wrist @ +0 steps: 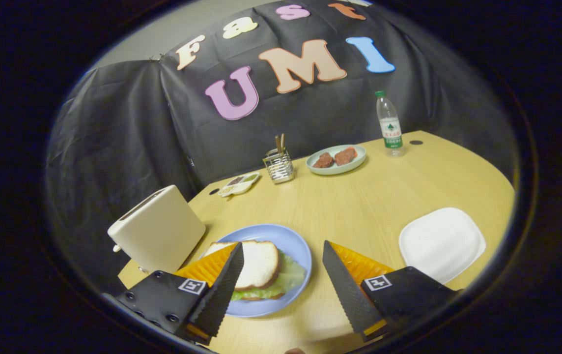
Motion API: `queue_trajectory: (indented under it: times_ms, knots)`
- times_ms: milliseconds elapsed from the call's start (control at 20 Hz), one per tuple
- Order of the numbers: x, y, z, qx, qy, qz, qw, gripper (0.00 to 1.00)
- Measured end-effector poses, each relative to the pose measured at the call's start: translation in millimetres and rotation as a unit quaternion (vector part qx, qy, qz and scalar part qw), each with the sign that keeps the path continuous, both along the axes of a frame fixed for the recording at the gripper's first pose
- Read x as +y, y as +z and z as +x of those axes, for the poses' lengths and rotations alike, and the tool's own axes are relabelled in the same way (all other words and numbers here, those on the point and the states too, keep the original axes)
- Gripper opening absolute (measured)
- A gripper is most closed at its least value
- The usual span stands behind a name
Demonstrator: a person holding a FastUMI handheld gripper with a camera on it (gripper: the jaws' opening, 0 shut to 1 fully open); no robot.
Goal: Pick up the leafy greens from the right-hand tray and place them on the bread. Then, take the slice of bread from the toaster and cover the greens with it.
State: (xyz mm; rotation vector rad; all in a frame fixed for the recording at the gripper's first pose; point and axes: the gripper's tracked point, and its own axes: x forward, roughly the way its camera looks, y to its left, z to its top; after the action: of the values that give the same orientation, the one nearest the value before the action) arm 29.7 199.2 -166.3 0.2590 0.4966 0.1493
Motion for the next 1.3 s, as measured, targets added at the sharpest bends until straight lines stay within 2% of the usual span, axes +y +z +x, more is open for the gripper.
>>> queue_trajectory:
  times_ms: [350, 600, 950, 1300]
  knots:
    - [-38.6, 69.3, 8.8, -0.099, 0.006, -0.046, 0.994, 1.0]
    - [-67.0, 121.6, 18.1, -0.17, -0.01, -0.099, 0.98, 1.0]
    - [-69.2, 160.0, 12.4, -0.217, 0.004, -0.11, 0.97, 1.0]
    - [-83.0, 159.4, -19.3, -0.221, 0.001, -0.142, 0.965, 1.0]
